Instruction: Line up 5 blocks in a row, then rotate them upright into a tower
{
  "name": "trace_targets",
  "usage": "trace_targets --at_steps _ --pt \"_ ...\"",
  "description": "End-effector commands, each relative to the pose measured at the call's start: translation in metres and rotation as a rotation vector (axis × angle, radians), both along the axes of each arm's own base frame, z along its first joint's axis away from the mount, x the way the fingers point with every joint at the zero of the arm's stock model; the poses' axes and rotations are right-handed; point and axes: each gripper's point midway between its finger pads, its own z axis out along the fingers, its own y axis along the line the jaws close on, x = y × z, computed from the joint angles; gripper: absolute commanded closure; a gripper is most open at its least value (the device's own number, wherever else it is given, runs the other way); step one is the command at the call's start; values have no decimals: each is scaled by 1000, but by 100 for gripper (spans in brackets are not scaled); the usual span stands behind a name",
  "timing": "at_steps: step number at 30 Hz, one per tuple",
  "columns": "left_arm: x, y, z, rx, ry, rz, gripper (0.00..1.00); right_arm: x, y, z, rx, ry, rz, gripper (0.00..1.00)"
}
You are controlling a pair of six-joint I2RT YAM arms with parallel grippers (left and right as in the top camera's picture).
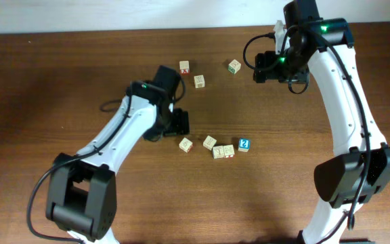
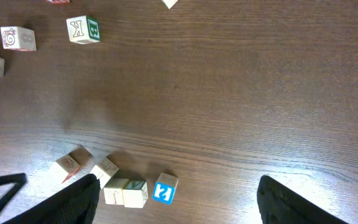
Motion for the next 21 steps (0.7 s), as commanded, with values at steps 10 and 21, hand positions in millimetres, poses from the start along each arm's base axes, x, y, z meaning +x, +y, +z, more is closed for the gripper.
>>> trace_targets --at_steps 10,21 --pt "-20 -41 -37 -88 5 178 28 1 2 3 -6 -14 16 19" --pt "-11 -44 -39 -79 -44 347 44 1 2 3 -6 -14 15 19"
